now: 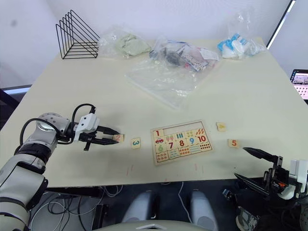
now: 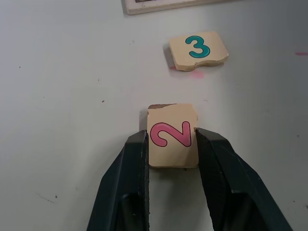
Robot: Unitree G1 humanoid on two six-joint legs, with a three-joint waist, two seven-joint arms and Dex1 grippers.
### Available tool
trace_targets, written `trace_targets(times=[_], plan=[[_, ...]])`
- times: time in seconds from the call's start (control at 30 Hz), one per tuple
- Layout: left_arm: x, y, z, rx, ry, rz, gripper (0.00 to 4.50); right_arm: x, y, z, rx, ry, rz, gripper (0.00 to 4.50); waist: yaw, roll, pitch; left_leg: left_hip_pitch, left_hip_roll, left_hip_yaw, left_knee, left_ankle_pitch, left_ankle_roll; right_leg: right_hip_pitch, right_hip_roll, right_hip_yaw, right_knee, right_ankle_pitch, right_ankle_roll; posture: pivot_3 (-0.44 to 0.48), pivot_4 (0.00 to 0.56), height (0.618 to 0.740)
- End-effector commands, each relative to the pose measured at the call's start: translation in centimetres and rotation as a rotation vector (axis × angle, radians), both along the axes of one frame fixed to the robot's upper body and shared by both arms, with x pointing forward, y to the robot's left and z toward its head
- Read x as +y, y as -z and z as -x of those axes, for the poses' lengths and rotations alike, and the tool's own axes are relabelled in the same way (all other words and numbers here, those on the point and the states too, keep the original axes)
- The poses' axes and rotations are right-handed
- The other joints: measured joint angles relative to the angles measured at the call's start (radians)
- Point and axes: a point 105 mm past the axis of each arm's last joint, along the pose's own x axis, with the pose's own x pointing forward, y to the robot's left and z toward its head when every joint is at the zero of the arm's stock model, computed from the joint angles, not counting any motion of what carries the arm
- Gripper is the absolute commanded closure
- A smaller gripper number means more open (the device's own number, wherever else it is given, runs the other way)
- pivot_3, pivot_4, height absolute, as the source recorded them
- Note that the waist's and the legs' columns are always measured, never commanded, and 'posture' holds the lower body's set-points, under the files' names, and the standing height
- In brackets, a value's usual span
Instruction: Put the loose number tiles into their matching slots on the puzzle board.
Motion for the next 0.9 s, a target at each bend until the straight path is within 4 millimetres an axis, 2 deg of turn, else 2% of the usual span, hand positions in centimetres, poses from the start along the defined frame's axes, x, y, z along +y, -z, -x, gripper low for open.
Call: trace_targets(times=[0.03, 0.2, 0.6, 0.7, 0.9], plan=[[0.7, 0.6, 0.9, 0.044, 0.009, -0.022, 3.57, -0.4, -0.7, 0.0, -0.043, 0.017, 0.015, 0.00, 0.000, 0.000, 0.000, 0.000, 0.000, 0.000, 0.000, 0.000, 0.000, 0.000, 0.000, 0.000, 0.000, 0.000, 0.000, 0.000, 0.150, 0.740], [0.6, -0.7, 0.6, 0.018, -0.006, 0.025, 3.57, -0.4, -0.6, 0.1, -0.043, 0.023, 0.013, 0.00, 0.000, 0.000, 0.000, 0.000, 0.000, 0.000, 0.000, 0.000, 0.000, 0.000, 0.000, 0.000, 0.000, 0.000, 0.000, 0.000, 0.150, 0.740], [-0.7, -5.8, 1.1, -0.008, 0.000, 0.129, 3.57, 0.0, -0.4, 0.5, -0.045, 0.048, -0.011, 0.00, 0.002, 0.000, 0.001, -0.001, 0.000, 0.000, 0.000, 0.000, 0.000, 0.000, 0.000, 0.000, 0.000, 0.000, 0.000, 0.000, 0.150, 0.740], [-2.2, -6.9, 1.2, -0.004, -0.005, 0.149, 3.57, 0.2, -0.2, 0.5, -0.048, 0.062, -0.021, 0.00, 0.002, 0.000, 0.001, -0.001, 0.000, 0.000, 0.000, 0.000, 0.000, 0.000, 0.000, 0.000, 0.000, 0.000, 0.000, 0.000, 0.150, 0.740], [-4.8, -7.7, 0.8, 0.012, -0.084, 0.131, 3.57, 0.5, 0.0, 0.5, -0.056, 0.078, -0.032, 0.00, 0.001, 0.000, 0.001, 0.000, 0.000, 0.000, 0.000, 0.000, 0.000, 0.000, 0.000, 0.000, 0.000, 0.000, 0.000, 0.000, 0.150, 0.740]])
